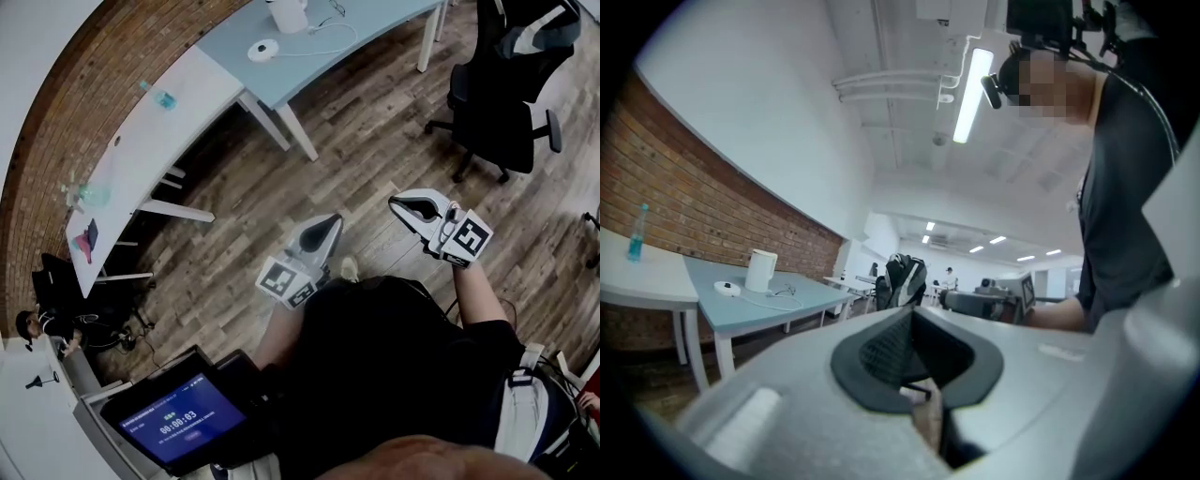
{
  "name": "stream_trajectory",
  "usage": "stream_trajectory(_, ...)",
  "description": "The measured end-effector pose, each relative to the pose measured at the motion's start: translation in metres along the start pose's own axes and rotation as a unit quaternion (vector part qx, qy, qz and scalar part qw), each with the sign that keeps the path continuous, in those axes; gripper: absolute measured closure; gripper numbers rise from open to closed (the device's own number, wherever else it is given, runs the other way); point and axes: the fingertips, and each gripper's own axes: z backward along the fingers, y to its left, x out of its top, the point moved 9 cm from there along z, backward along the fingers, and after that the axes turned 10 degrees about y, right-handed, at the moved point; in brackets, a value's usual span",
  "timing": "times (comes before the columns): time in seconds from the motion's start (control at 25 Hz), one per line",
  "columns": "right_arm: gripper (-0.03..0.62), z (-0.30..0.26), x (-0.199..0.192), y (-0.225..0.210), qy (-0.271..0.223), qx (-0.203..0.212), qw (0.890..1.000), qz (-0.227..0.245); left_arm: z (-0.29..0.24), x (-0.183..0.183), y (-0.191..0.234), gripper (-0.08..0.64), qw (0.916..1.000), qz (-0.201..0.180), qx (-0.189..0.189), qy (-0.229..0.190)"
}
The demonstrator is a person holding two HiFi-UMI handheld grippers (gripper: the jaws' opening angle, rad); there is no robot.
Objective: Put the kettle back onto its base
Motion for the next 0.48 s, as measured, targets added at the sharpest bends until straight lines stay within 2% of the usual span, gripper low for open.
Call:
stream_trajectory(0.12, 0.586, -0.013, 0.004, -0.01, 0.005, -0.014, 1.0, -0.002, -0.003, 0.005, 0.019, 0.555, 0.9999, -0.002, -0.012, 0.005)
stream_trajectory(0.28, 0.586, -0.03, 0.006, -0.014, -0.016, -0.026, 0.999, -0.007, -0.011, 0.012, 0.043, 0.555, 0.9992, -0.009, -0.038, 0.009)
stream_trajectory(0.48, 0.586, -0.052, 0.004, -0.01, 0.025, -0.054, 0.998, -0.017, -0.013, 0.015, 0.069, 0.555, 0.9971, -0.015, -0.074, 0.015)
